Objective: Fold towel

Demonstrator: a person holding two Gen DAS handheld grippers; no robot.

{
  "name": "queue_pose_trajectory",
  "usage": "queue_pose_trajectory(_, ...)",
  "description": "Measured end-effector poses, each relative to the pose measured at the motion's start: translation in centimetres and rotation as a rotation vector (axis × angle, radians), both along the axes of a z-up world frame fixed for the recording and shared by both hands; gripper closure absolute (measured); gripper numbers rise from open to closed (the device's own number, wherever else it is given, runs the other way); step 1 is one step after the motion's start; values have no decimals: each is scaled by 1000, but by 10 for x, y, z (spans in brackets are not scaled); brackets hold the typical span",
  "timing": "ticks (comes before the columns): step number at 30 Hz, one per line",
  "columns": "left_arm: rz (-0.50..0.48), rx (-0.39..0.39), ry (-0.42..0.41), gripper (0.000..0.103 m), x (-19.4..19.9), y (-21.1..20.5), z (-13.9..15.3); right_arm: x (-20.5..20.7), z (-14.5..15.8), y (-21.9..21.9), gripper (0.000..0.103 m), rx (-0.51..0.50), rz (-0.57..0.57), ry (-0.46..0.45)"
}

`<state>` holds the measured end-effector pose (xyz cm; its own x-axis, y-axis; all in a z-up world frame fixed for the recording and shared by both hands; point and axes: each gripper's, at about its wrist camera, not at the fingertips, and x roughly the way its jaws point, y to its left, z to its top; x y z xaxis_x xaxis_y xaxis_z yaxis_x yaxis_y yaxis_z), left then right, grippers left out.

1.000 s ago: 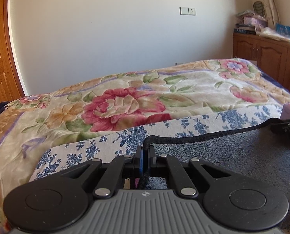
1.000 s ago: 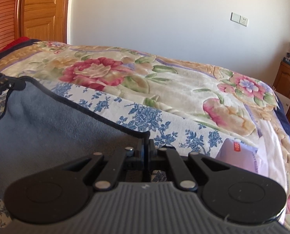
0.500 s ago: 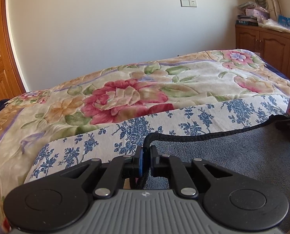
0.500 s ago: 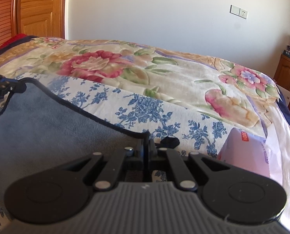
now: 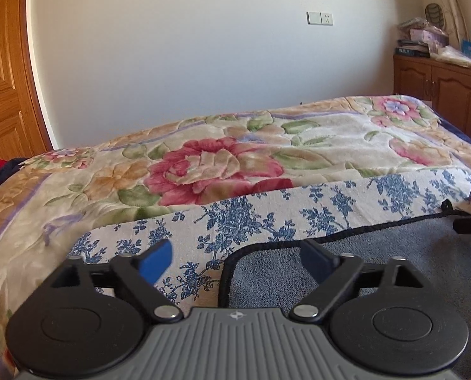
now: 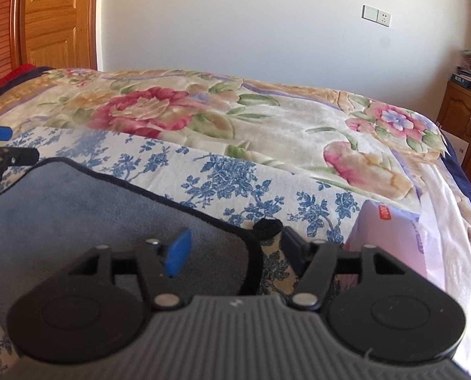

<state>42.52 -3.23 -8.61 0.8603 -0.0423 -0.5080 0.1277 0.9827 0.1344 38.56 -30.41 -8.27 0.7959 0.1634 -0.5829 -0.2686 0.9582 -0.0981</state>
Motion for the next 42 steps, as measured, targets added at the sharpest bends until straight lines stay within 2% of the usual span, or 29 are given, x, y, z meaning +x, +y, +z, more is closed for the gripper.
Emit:
queue_pose_trajectory(3, -5, -18, -4, 1, -5, 1, 7, -7, 5, 1, 14, 12, 10, -17)
queue_pose_trajectory(7, -8, -46, 5, 0, -15, 1, 16, -17, 14, 4, 0, 44, 14, -31)
queue_pose_trajectory(13, -17, -41, -5, 0, -33, 0, 34, -34, 29, 7, 0, 64, 14, -38)
queue_pose_trajectory(28, -17, -30, -68, 0, -91, 3, 105, -86, 85, 8, 0, 86, -10, -98)
queue_pose_trajectory(36, -23, -26, -75, 0, -123, 3, 124, -115, 105, 10, 0, 100, -7, -119)
queue_pose_trajectory(42, -12, -31, -51, 0, -154, 9, 126, -137, 112, 6, 0, 109, -26, -120)
